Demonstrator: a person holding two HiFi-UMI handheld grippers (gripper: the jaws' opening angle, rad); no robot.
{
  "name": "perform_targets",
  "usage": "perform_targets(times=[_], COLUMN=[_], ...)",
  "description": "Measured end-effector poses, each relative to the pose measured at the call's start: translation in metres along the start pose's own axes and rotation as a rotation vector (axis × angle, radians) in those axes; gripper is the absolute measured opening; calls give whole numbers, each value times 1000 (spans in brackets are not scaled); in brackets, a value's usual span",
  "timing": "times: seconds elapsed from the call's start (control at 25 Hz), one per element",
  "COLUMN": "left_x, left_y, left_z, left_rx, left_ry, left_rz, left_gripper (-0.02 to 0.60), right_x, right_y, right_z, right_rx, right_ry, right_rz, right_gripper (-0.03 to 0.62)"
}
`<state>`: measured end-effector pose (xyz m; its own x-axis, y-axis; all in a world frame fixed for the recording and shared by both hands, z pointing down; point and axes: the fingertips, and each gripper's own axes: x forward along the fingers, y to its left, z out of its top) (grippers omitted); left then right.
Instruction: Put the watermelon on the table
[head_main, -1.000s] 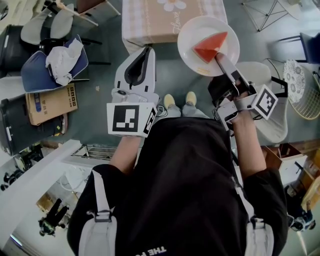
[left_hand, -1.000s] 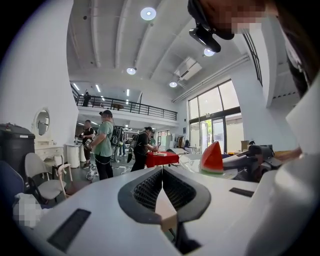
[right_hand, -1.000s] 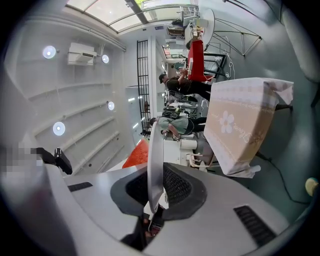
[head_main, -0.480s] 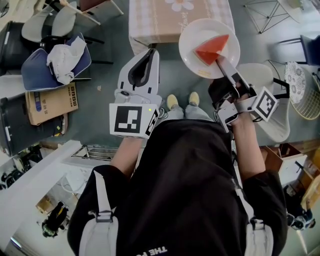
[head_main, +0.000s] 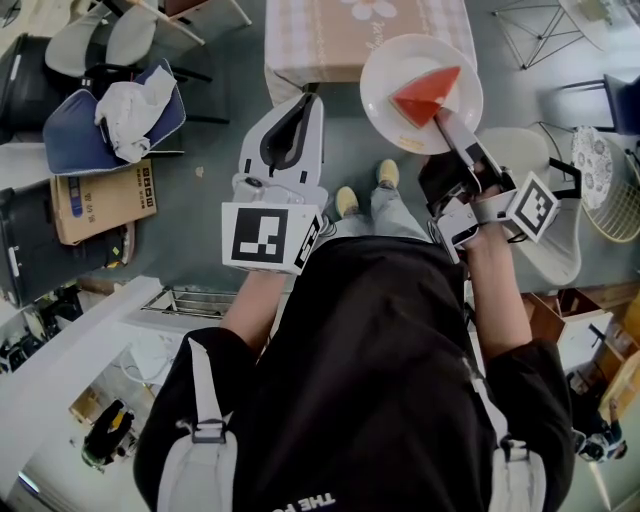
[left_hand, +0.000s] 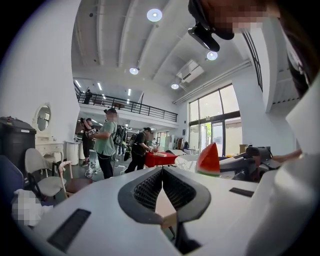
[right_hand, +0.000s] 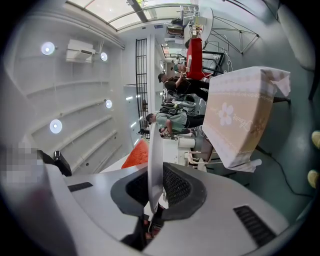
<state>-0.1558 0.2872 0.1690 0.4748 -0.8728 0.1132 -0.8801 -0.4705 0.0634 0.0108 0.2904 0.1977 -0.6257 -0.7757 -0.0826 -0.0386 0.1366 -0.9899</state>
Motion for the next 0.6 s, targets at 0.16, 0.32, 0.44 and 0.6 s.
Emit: perform_targets(times=[0.16,0.32,0.44,0.6], left_x=[0,11,19,37], left_y=[-4,-4,-5,-14], left_z=[3,10,12,15], left_rx=[11,24,32,45], left_ry=[-9,-15,-13,-6], left_rz=[0,6,10,7], left_gripper=[15,15,15,15], right_x=[-1,7,12,16], right_y=[-1,-1,-2,-1], right_z=[2,12,20,40], right_rx=[2,8,10,8], right_ry=[2,7,17,25], right_rz=[3,17,22,34], right_gripper=[32,32,32,32])
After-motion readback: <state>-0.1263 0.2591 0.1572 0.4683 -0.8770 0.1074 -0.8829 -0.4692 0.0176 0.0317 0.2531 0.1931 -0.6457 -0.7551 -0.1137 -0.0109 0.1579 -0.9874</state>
